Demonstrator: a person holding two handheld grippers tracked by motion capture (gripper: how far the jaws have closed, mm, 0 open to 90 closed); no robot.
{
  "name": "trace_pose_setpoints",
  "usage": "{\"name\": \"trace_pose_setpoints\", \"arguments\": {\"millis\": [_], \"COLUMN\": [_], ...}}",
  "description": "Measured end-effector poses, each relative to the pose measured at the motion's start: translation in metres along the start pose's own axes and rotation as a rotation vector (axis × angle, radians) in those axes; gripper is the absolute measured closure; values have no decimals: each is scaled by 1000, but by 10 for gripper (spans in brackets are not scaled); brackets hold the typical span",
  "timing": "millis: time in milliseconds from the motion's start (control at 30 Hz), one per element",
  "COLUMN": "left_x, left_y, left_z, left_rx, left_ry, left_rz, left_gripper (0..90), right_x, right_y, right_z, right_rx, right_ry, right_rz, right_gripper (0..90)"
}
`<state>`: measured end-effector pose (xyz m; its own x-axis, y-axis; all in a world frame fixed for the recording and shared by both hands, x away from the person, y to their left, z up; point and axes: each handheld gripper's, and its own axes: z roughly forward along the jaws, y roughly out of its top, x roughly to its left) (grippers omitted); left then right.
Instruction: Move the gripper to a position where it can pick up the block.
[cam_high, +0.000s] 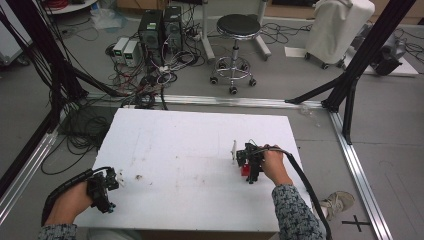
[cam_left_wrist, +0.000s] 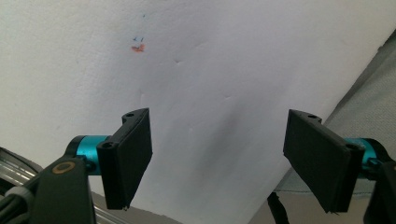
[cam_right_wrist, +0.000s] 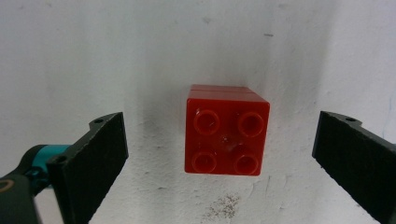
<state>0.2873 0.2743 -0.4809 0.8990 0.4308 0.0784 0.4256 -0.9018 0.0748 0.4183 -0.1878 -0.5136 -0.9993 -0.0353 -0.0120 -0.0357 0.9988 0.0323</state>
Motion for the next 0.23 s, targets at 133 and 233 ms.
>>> {"name": "trace_pose_setpoints", "arguments": {"millis": [133,233], "left_x": [0,1], "left_y": [0,-1], "left_z": [0,0], "left_rx": [3,1], "left_ry": [1,-1], "left_rz": [-1,-5], "left_gripper": [240,240], "right_x": [-1,-1], "right_y": [0,0], "right_z": [0,0], "right_rx": [-10,-8], "right_ry": [-4,1], "right_rz": [-5,-4], "right_gripper": [26,26]}}
